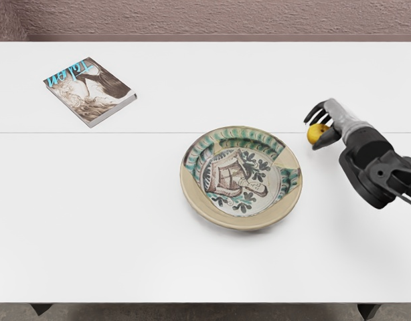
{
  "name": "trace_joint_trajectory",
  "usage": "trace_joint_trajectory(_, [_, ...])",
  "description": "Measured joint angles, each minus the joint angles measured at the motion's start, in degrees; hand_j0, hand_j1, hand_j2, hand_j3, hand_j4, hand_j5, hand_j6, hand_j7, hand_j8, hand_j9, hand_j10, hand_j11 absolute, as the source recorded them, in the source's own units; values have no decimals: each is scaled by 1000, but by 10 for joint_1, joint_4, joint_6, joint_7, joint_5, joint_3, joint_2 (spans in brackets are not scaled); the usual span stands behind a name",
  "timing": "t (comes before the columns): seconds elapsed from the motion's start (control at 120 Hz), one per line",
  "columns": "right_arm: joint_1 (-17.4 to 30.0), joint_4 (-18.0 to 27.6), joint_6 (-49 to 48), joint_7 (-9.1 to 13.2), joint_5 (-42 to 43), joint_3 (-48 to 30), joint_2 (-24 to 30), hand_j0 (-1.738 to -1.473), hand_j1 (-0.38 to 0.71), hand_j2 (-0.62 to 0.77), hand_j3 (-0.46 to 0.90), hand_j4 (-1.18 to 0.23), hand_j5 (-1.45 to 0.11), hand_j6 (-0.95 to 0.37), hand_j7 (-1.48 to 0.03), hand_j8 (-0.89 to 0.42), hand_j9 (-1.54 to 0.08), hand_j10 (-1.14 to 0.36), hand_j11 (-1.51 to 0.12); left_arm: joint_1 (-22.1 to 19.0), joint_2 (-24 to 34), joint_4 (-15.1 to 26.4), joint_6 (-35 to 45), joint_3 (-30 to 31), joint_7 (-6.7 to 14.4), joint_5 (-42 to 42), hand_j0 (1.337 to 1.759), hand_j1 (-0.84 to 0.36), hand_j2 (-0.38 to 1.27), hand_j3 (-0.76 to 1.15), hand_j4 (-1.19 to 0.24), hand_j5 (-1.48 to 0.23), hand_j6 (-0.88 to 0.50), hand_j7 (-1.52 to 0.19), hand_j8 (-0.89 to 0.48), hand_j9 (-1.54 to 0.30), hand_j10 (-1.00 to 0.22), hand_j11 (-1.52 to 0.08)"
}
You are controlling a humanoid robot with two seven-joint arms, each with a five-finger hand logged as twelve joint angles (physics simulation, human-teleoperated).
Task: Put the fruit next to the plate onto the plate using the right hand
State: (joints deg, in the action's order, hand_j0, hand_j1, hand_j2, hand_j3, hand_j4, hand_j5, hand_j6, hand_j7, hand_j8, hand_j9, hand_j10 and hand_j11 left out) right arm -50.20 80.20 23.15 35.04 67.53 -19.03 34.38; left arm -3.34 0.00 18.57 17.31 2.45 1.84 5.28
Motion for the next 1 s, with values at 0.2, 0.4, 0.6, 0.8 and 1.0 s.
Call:
trace_joint_trajectory(0.2, [-34,1,-7,0,-40,-1,-1,-1656,234,226,1,-641,-905,-547,-865,-432,-899,-562,-890,0,0,0,0,0,0,0,1658,343,1,0,-5,-6,-5,-6,-5,-6,-5,-6])
trace_joint_trajectory(0.4, [-66,8,-37,0,-109,-11,-7,-1657,245,241,1,-638,-913,-539,-867,-420,-902,-554,-892,0,0,0,0,0,0,0,1658,343,1,0,-5,-6,-5,-6,-5,-6,-5,-6])
trace_joint_trajectory(0.6, [-73,30,-90,0,-151,-45,-10,-1657,262,264,1,-635,-919,-527,-868,-407,-901,-546,-889,0,0,0,0,0,0,0,1658,343,1,0,-5,-6,-5,-6,-5,-6,-5,-6])
trace_joint_trajectory(0.8, [-74,75,-107,0,-163,-53,-8,-1658,277,281,1,-632,-924,-517,-868,-403,-900,-539,-887,0,0,0,0,0,0,0,1658,343,1,0,-5,-6,-5,-6,-5,-6,-5,-6])
trace_joint_trajectory(1.0, [-70,103,-126,0,-166,-60,-10,-1658,273,268,1,-631,-926,-521,-868,-403,-910,-535,-891,0,0,0,0,0,0,0,1658,343,1,0,-5,-6,-5,-6,-5,-6,-5,-6])
